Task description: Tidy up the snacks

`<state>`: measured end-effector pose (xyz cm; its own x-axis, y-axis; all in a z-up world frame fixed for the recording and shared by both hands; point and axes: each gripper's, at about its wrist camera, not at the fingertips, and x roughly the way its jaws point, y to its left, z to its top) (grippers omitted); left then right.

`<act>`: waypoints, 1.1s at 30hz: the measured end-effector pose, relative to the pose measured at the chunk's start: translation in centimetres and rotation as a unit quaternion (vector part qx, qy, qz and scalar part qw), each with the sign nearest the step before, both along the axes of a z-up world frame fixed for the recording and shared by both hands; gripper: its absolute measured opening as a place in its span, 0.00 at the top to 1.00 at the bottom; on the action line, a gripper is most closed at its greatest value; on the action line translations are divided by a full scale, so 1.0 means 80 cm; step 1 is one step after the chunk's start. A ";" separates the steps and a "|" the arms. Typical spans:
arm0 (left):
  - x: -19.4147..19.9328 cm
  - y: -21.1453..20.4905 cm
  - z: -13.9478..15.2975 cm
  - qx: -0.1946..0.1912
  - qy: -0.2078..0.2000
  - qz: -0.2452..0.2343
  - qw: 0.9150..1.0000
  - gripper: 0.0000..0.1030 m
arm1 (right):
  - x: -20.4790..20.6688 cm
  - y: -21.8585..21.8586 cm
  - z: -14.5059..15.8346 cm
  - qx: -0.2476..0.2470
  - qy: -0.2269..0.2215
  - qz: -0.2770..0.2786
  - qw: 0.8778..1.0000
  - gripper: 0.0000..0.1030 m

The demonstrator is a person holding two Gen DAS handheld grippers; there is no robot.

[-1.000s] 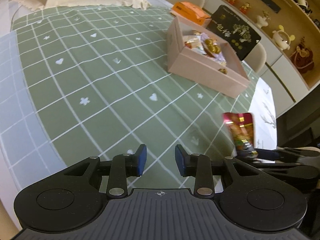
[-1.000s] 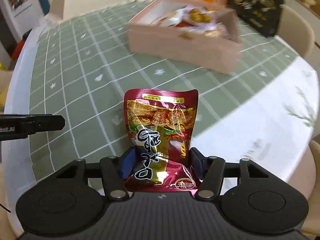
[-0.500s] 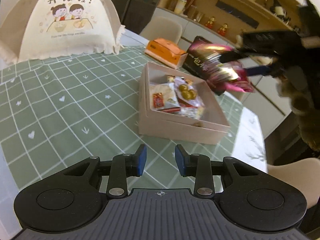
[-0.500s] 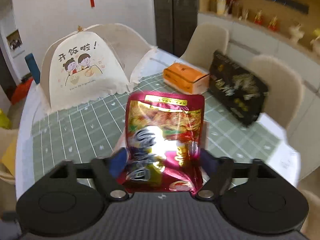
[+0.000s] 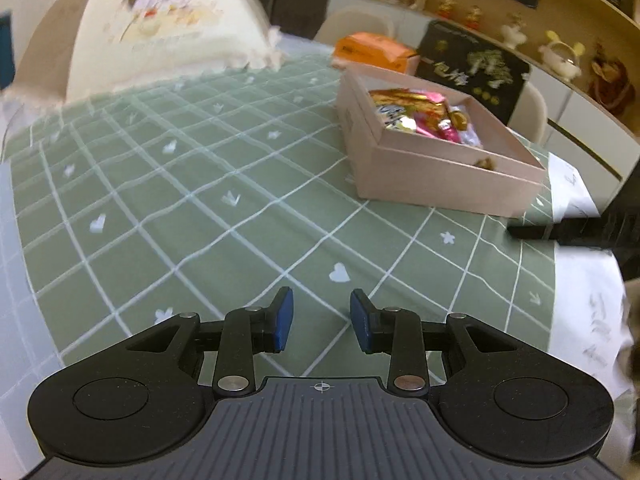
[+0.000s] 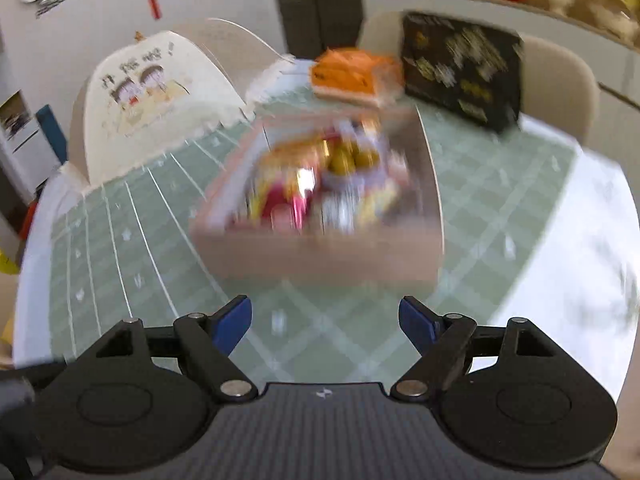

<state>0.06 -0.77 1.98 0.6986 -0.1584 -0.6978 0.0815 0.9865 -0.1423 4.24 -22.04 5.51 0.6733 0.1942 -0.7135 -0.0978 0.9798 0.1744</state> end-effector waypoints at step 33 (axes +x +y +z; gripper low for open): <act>-0.004 -0.037 -0.020 0.064 -0.078 -0.042 0.994 0.58 | -0.060 0.041 -0.081 -0.072 -0.066 -0.087 0.991 0.00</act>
